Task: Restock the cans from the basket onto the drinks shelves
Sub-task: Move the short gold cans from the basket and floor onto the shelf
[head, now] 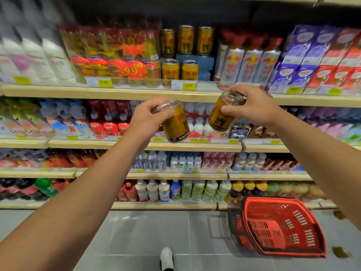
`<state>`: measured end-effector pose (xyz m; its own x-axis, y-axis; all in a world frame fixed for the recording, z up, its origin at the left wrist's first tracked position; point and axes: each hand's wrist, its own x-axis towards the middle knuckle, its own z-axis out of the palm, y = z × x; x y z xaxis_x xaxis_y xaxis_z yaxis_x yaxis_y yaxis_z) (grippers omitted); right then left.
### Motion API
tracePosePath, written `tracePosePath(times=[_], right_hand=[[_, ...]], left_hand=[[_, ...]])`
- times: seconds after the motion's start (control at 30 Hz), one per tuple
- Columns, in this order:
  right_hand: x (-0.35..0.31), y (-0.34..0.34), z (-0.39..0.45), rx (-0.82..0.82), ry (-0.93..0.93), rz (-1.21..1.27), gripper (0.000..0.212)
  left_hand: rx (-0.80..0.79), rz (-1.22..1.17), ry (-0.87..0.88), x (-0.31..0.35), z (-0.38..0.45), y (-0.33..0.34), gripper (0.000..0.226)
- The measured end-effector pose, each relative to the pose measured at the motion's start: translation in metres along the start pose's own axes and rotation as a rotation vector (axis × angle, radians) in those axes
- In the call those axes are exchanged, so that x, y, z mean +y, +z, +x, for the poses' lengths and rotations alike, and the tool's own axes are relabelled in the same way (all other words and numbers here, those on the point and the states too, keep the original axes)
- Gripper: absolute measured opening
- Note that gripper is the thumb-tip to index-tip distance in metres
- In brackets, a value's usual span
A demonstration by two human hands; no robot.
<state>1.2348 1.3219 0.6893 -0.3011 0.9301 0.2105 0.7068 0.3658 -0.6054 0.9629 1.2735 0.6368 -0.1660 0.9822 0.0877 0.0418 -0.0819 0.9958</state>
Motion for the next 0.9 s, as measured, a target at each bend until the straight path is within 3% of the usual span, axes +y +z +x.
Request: tracePosePath(times=[0.47,0.6,0.9], right_hand=[[-0.026,-0.034,0.140,0.177,-0.044,-0.297,0.070],[-0.030,-0.039,0.172,0.116,-0.118,-0.414,0.065],[-0.002,-0.029,0.228,-0.067,-0.105,-0.537,0.075]], left_hand=[[-0.078,-0.014,0.117,0.031,0.144,-0.013,0.039],[-0.113,0.003,0.165,0.042,0.166,-0.013,0.030],[-0.100,0.004,0.192,0.047,0.192,-0.008,0.040]])
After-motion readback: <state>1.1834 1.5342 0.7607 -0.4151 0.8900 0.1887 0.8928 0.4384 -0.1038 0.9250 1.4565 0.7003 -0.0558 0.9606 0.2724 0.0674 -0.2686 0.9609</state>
